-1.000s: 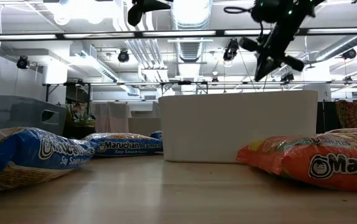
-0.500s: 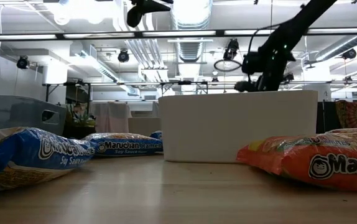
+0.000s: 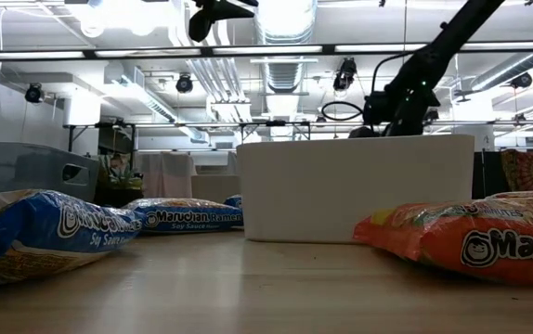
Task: Sort Maruchan noodles
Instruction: Put the orange noodle pack into the white bin
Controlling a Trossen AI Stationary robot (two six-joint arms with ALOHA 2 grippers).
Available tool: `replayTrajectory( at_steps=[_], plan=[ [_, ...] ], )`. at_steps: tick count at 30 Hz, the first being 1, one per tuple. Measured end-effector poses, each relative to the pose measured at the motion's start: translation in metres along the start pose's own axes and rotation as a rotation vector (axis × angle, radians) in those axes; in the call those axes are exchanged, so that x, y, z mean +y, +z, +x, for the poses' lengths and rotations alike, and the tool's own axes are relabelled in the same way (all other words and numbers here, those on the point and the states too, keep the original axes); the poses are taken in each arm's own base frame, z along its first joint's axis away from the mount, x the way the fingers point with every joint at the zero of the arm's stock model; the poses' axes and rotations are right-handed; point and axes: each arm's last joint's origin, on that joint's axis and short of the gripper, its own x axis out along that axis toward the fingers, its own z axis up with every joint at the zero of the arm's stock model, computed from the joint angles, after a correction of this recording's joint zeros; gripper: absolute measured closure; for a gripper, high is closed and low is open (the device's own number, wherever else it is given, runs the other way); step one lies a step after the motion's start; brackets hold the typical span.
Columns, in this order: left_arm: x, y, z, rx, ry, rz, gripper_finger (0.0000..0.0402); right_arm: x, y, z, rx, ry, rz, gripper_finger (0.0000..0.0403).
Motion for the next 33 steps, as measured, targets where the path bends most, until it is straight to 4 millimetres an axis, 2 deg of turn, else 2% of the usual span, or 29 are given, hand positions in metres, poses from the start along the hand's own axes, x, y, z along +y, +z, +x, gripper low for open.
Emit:
replayTrajectory(
  at_steps=[5,9,12,15,20,25,29,33],
  plan=[
    [0.0,0.0,0.0,-0.005,0.011,0.0,0.0319,-0.007,0.002,-0.002,0.005,-0.008,0.006,0.0221],
    [0.001,0.0,0.0,-0.007,0.015,0.0,0.0319,-0.012,-0.002,0.003,0.006,-0.008,-0.031,0.0153],
    [0.001,0.0,0.0,-0.008,0.016,0.0,0.0319,-0.017,-0.007,0.012,0.01,0.052,-0.079,0.0117],
    [0.001,0.0,0.0,-0.008,0.016,0.0,0.0319,-0.021,-0.012,0.021,0.016,0.154,-0.096,0.0098],
    [0.001,0.0,0.0,-0.008,0.016,0.0,0.0319,-0.028,-0.017,0.033,-0.047,0.2,-0.126,0.0094],
    [0.0,0.001,0.0,-0.013,0.014,0.001,0.0319,-0.034,-0.023,0.042,-0.097,0.264,-0.124,0.011],
    [0.0,0.001,0.0,-0.016,0.014,-0.001,0.0319,-0.033,-0.029,0.047,-0.115,0.311,-0.162,0.0133],
    [0.0,0.002,0.0,-0.024,0.011,-0.006,0.0319,-0.035,-0.032,0.05,-0.135,0.331,-0.179,0.0179]
  ],
)
